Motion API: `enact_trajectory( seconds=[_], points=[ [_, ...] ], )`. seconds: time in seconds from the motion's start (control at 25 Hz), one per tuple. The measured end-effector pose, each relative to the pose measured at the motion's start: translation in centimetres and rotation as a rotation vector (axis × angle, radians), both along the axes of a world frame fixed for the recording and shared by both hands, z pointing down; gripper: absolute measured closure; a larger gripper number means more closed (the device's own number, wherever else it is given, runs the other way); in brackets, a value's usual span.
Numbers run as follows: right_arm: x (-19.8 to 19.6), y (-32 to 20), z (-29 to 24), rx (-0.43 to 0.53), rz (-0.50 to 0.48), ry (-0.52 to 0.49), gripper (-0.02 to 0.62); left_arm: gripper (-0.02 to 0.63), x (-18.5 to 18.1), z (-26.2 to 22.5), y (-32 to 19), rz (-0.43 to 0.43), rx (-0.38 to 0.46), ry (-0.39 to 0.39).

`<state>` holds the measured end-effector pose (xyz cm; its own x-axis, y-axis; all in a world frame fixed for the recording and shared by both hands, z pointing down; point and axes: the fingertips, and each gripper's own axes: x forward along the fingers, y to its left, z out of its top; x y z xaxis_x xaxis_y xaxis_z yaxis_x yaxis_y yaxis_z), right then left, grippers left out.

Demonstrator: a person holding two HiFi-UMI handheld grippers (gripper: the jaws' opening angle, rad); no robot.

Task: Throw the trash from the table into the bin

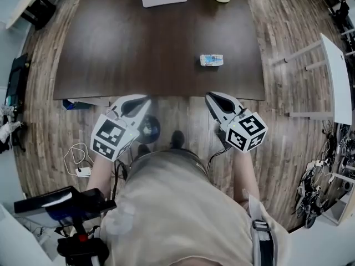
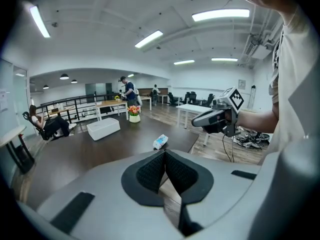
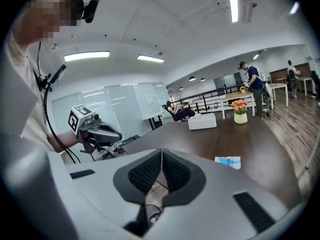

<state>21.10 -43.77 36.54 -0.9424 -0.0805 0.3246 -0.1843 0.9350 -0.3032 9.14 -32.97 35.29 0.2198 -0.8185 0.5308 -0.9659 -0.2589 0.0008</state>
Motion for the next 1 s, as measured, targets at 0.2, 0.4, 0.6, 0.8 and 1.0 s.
enact_trajectory(
  seconds=[0.2,0.4,0.6,0.8,1.0],
  points=[
    [1.1,-4.9,1.6,0.086,-0.103,0.066,0.578,0.593,1.6,1.0,-3.1,-0.063,-0.028,-0.01],
    [-0.8,-6.6,5.0,0.231,-0.295,0.222,0.577,0.593,1.3,1.5,-2.8,-0.103,-0.045,-0.019],
    [-2.7,-10.8,7.9,0.374,-0.346,0.345,0.572,0.592,0.3,1.6,-2.4,-0.14,-0.06,-0.038],
    [-4.8,-14.9,11.0,0.498,-0.404,0.495,0.321,0.592,-0.9,1.4,-2.2,-0.178,-0.068,-0.047],
    [-6.9,-18.4,14.7,0.64,-0.476,0.648,0.295,0.592,-1.3,1.7,-1.4,-0.205,-0.071,-0.046]
  ],
)
